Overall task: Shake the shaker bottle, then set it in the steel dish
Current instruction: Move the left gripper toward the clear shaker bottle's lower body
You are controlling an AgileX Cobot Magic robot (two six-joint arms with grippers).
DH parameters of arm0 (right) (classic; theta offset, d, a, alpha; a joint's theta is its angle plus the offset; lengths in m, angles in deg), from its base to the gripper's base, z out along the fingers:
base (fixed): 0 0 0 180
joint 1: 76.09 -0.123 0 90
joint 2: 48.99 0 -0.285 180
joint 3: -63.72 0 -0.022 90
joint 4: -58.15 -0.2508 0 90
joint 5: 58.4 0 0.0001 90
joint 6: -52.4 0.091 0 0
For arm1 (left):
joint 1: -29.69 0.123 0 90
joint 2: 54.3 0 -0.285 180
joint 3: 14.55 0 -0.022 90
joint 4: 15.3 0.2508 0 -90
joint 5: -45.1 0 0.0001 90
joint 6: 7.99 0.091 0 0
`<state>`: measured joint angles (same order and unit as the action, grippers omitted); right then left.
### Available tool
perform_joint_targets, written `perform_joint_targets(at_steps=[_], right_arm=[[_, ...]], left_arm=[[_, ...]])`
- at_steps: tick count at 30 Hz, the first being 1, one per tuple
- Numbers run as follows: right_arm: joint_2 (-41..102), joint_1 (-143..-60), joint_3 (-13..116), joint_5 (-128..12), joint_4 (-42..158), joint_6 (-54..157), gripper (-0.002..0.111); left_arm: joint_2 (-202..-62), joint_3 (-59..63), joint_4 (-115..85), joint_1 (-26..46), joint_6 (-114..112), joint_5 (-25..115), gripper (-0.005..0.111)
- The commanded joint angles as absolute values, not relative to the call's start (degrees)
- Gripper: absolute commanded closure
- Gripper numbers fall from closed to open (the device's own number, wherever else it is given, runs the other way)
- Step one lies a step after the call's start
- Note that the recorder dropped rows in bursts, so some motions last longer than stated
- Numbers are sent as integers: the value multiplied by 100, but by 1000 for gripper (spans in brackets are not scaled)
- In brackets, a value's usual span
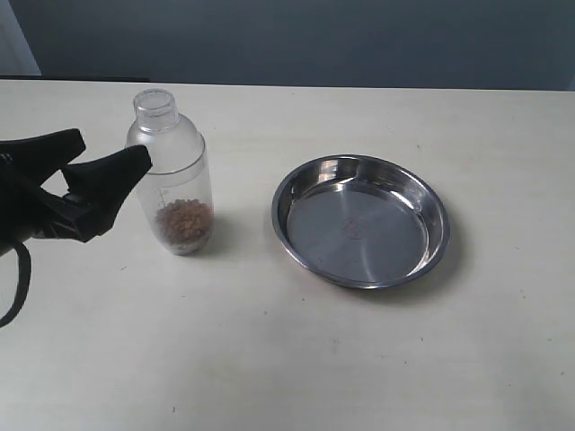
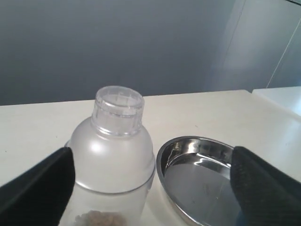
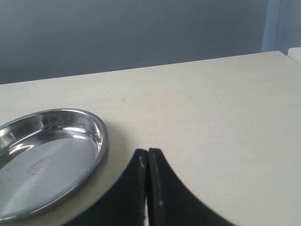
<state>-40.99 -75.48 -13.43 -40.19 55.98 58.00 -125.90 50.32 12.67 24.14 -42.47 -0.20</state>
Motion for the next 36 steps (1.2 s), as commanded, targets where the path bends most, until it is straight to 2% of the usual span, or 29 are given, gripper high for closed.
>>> perform_joint_targets(at_steps=[1,13,18,20,23,30,36], right_arm=[[-4121,-7555,-1349,-4071,5614,5765,109],[-4121,-7555,-1349,-4071,5626,5765,109],[-4121,-7555,-1349,-4071,5626,5765,109],[-4121,-7555,-1349,-4071,5626,5765,109],[-4121,-7555,-1349,-4071,5626,5765,109],[-4121,-7555,-1349,-4071,5626,5765,109],[-4121,-7555,-1349,-4071,5614,5765,109]], left_arm=[[-12594,5050,1091,2381,-4221,-226,23],[-12604,5037,995,2381,-3875,-168,22],[-12604,4865,700,2381,-3626,599,5],[-12604,4865,205,2381,-3591,599,3],[-12607,4865,174,2381,-3477,641,3],[-12607,4865,1976,2381,-4179,484,3],[-13098,4865,2052,2381,-4037,601,3]])
